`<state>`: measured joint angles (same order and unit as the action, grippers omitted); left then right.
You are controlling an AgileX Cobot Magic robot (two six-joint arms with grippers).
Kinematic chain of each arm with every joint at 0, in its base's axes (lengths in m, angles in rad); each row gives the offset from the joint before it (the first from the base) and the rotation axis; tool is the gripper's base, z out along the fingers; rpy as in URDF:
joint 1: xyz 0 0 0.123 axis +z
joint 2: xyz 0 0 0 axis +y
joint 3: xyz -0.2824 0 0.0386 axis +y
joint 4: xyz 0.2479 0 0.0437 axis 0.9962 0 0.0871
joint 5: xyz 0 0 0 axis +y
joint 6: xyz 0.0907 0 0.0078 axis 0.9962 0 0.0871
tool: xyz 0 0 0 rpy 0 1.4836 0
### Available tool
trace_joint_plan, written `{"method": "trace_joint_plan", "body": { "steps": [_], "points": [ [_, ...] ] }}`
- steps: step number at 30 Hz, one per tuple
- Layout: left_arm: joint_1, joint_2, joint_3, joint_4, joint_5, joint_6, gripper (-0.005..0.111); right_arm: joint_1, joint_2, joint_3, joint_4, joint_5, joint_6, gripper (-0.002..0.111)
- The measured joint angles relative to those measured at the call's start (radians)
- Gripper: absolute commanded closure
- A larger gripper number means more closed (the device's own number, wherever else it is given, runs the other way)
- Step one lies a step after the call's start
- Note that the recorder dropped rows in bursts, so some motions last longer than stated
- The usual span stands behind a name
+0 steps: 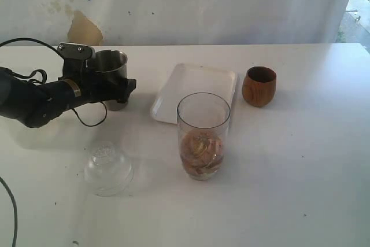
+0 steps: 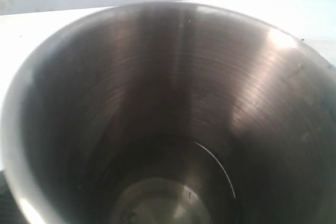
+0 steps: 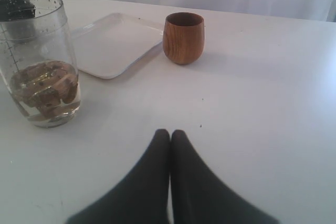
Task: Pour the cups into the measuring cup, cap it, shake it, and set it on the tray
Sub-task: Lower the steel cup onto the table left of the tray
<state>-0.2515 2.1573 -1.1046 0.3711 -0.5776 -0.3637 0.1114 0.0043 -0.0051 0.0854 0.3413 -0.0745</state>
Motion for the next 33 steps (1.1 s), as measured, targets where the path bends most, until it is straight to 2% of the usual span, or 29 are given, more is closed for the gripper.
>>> {"method": "trace_joint_plan", "body": {
  "steps": [15,25,28,33],
  "points": [
    [0.000,-0.126,0.005,0.101,0.218,-0.048,0.002,0.000,0.000,0.000,0.000,0.000,0.000,0.108],
    [0.000,-0.206,0.148,0.111,0.150,-0.110,0.002,0.000,0.000,0.000,0.000,0.000,0.000,0.108],
    [0.000,-0.271,0.195,0.111,0.174,-0.177,0.002,0.000,0.000,0.000,0.000,0.000,0.000,0.108],
    [-0.014,-0.427,0.247,0.134,0.227,-0.188,0.002,0.000,0.000,0.000,0.000,0.000,0.000,0.108]
  ]
}}
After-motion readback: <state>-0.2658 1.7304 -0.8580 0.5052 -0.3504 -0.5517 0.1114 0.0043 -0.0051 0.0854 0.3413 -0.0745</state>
